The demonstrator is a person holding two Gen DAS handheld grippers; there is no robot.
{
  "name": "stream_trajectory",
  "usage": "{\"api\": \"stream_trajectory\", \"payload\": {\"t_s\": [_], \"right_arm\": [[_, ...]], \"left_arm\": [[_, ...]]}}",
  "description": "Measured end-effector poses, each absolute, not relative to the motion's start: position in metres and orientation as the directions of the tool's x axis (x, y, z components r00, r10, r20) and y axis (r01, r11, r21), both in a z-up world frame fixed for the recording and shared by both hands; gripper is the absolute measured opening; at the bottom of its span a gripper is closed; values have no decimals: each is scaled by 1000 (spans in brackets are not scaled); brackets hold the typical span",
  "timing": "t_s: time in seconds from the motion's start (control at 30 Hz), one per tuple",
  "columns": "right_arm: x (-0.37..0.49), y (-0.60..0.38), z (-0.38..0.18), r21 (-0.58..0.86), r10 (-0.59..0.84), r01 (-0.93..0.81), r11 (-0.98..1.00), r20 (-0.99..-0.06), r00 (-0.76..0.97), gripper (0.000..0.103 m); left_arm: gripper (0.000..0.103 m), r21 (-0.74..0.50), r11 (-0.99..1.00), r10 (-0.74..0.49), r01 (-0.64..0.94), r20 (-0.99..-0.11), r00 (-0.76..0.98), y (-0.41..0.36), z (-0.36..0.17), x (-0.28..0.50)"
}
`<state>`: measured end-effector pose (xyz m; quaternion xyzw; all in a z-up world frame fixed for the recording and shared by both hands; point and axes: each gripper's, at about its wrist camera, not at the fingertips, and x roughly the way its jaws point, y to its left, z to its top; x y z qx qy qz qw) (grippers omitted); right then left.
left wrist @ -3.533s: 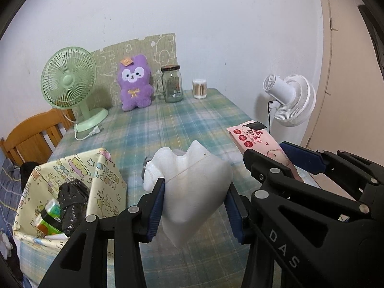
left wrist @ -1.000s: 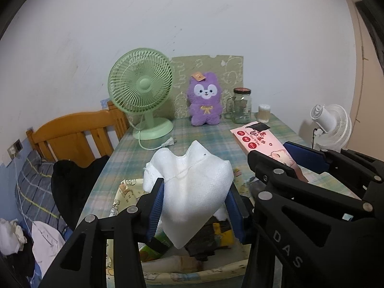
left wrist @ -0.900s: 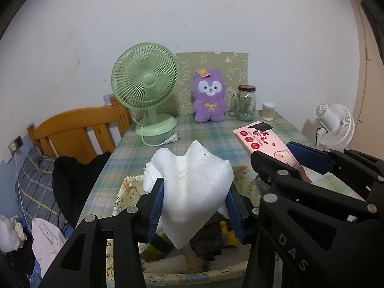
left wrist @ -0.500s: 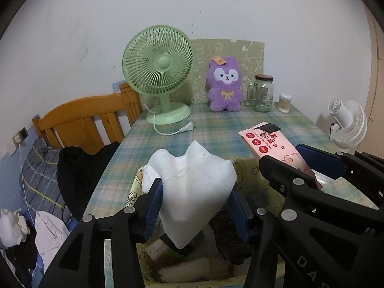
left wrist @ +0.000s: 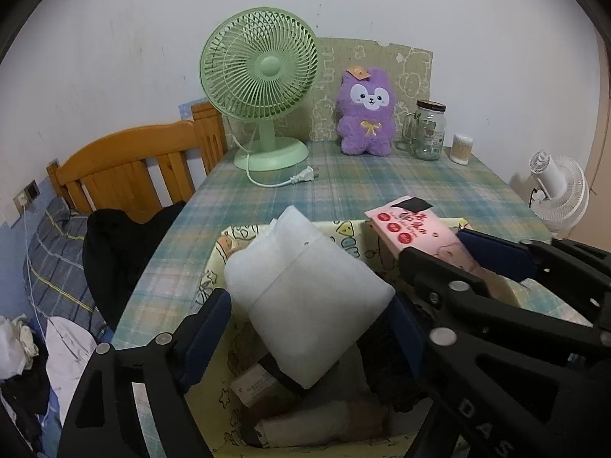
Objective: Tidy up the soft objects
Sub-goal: 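Lower the white pad into the box with the left tool while the right tool drops the pink pack in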
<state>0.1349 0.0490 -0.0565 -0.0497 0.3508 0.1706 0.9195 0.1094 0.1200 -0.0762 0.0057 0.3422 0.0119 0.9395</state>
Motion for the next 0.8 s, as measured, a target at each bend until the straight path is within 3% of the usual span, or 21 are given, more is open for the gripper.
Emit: {"api": "stream_trajectory", "payload": {"t_s": [0.17, 0.23, 0.3, 0.4, 0.8], "right_arm": [[140, 50, -64, 55, 302, -366, 929, -683, 664, 45], [142, 50, -66, 52, 299, -366, 929, -689, 660, 55], [142, 49, -67, 54, 295, -360, 931, -690, 661, 71], [141, 46, -66, 64, 298, -352, 934, -686, 664, 79], [123, 26, -53, 60, 290, -333, 941, -651, 702, 82]], "left_arm": [[92, 5, 1000, 14, -15, -656, 755, 121, -80, 109], [92, -3, 1000, 0, -4, -663, 749, 121, -81, 110], [93, -9, 1000, -12, 9, -663, 749, 119, -81, 109], [95, -14, 1000, -26, 22, -656, 755, 116, -79, 107], [95, -13, 1000, -30, 28, -639, 769, 100, -67, 94]]}}
